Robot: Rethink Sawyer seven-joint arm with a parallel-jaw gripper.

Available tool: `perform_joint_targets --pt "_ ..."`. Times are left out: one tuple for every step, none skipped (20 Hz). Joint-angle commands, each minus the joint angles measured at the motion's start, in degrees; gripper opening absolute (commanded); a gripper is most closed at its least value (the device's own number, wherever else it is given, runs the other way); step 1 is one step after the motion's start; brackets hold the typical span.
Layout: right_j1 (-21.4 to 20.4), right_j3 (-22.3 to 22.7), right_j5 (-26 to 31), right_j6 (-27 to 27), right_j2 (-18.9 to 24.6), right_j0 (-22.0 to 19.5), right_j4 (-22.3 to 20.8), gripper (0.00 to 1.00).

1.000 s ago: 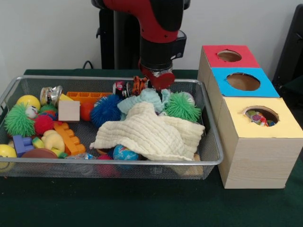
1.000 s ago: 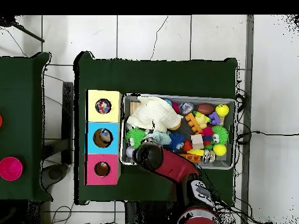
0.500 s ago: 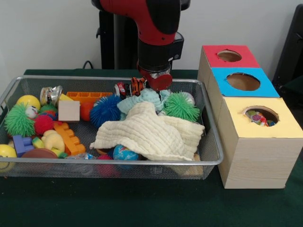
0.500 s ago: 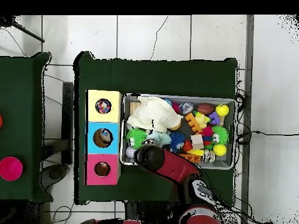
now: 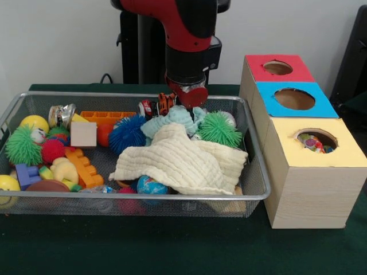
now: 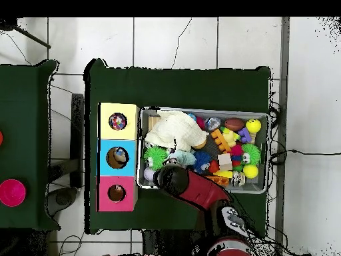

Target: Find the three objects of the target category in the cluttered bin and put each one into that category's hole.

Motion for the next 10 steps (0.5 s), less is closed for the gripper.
perform_joint_targets --pt "-7.7 -0.5 12.6 3.0 -0.5 0.2 -0.8 1.0" --pt "-8.8 -0.6 14.0 3.4 -1.1 0.9 -0.7 1.0" --pt "-9.8 -0.7 15.9 4.0 -1.7 1.5 -0.6 1.0" --pt "-10.6 -0.8 17.1 4.7 -2.2 2.3 -0.5 1.0" --pt "-11.3 -1.1 18.0 5.1 -2.8 2.9 -0.5 1.0" --pt "-11.8 -1.2 18.6 5.4 -3.0 3.4 -0.5 1.0" --pt "-12.3 -1.3 19.2 5.9 -3.3 3.8 -0.4 1.0" --pt "-12.8 -1.1 19.5 6.5 -3.4 4.5 -0.2 1.0" --pt "-13.2 -1.4 20.3 7.3 -4.4 5.6 -0.2 1.0" --pt "-13.5 -1.6 21.5 8.2 -4.8 6.4 0.1 1.0"
